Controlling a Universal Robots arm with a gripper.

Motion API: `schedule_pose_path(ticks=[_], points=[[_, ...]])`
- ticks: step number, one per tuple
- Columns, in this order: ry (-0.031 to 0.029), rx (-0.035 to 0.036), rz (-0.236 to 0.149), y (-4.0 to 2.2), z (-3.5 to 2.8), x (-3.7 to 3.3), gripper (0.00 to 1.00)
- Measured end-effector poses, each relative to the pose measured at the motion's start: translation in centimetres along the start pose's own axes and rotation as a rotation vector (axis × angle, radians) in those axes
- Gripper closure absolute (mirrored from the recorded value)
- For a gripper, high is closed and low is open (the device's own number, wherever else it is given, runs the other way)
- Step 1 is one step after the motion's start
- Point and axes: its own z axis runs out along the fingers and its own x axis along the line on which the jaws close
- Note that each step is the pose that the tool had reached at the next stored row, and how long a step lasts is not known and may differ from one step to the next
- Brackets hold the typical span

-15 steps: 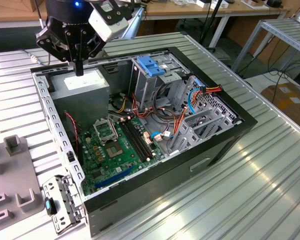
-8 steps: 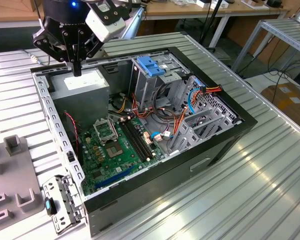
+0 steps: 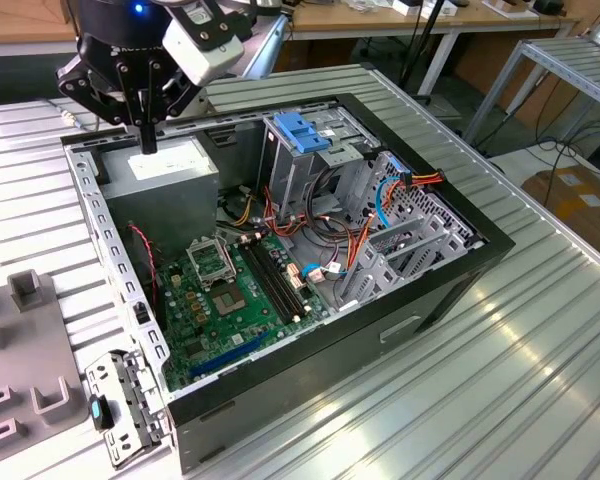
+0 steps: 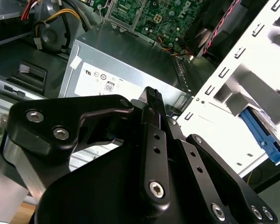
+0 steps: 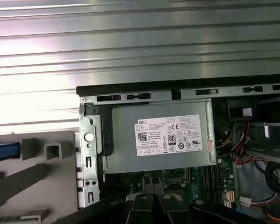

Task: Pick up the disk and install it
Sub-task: 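Reach for the disk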

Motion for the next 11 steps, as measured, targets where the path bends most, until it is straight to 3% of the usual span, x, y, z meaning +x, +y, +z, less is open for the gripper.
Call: schedule_pose_path(ticks=[11], points=[[0.0, 0.0, 0.0, -0.07, -0.03, 0.94, 0.89]])
